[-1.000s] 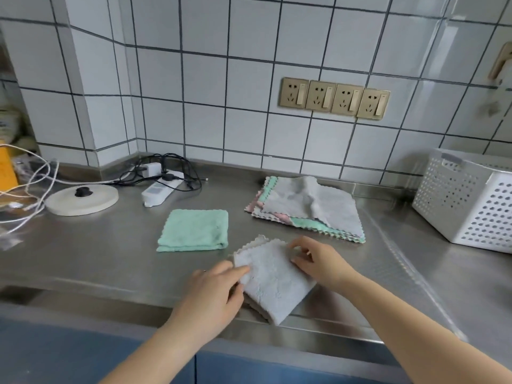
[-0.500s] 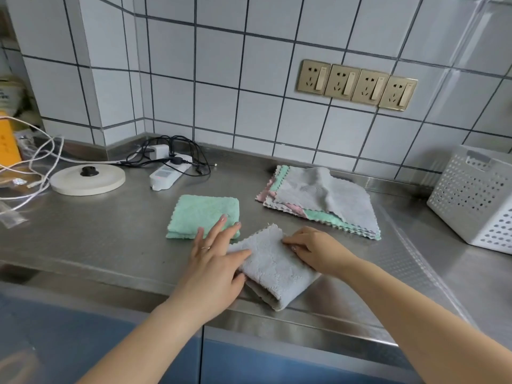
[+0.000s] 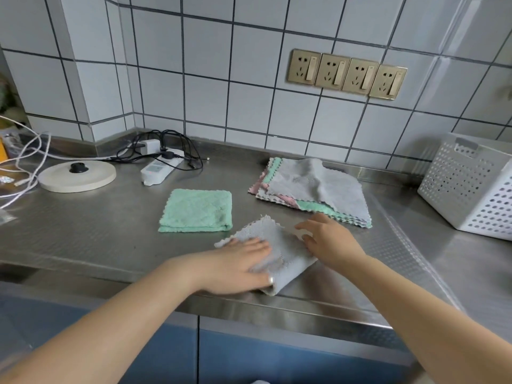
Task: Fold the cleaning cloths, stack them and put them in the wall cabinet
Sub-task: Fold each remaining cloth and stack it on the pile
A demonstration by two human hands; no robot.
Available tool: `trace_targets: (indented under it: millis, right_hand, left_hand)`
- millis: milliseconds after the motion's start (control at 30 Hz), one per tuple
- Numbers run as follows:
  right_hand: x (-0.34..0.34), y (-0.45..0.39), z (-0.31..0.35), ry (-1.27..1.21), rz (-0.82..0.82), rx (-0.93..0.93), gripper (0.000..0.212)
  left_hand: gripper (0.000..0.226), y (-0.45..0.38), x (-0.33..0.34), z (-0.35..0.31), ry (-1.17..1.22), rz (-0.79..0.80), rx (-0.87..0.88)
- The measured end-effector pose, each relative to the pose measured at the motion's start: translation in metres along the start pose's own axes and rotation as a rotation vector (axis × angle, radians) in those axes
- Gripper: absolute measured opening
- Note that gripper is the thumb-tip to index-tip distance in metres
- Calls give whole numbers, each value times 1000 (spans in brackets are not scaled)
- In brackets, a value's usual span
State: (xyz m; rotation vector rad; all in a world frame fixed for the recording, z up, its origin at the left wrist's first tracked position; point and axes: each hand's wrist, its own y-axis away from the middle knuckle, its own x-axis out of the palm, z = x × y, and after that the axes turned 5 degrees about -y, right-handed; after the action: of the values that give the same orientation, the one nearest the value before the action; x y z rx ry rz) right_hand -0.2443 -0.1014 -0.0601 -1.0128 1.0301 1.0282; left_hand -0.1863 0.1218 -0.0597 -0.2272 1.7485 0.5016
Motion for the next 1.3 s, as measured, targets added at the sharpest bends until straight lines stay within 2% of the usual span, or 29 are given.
trace_targets:
  millis: [67,100,200,333,500,633,700,800,900,1000,1100,1167,1233,1300]
  right_hand:
    - [-2,4,16,-68,-86,-42,38]
    - [-1,8,27,-100,-69,-57,41]
    - [21,23,51,-72,127,-28,54]
    - [42,39,44,-17,99,4,84]
    - [22,51,41,63,157,123,89]
    - [-10,67,29,190,45,142,74]
    - [-15,74,30,36,81,149,67]
    - [-9,79,37,-390,139,202,58]
    - [-1,72,35,-714,26,307,55]
    - [3,62,36,-1043,-74,419,49]
    - [7,53,43,-1379,-138,461,39]
    - [9,48,45,-1430,-212,422,37]
    - [10,40,49,-1429,-238,380,36]
    - [7,28,57,-1443,-220,322,32]
  left_hand:
    - [59,-4,-9,2,120,-80,-24]
    - [59,-8,-7,3,107,-120,-46]
    - [65,-21,12,5,-118,-127,-153]
    - [65,-21,25,8,-161,-112,-202]
    - [72,-15,17,11,-81,-125,-259]
    - [66,-7,5,12,-60,-158,-318]
    - [59,-7,0,11,11,-197,-321]
    - [52,-8,-7,12,149,-263,-354]
    - [43,-9,-12,17,295,-306,-388]
    - [39,-8,-11,21,600,-326,-374]
    - [51,-4,-8,21,1033,-331,-320]
    - [62,2,-9,21,1233,-274,-255]
    - [63,10,-13,28,1262,-243,-206]
    - [55,17,-21,39,1239,-289,-190]
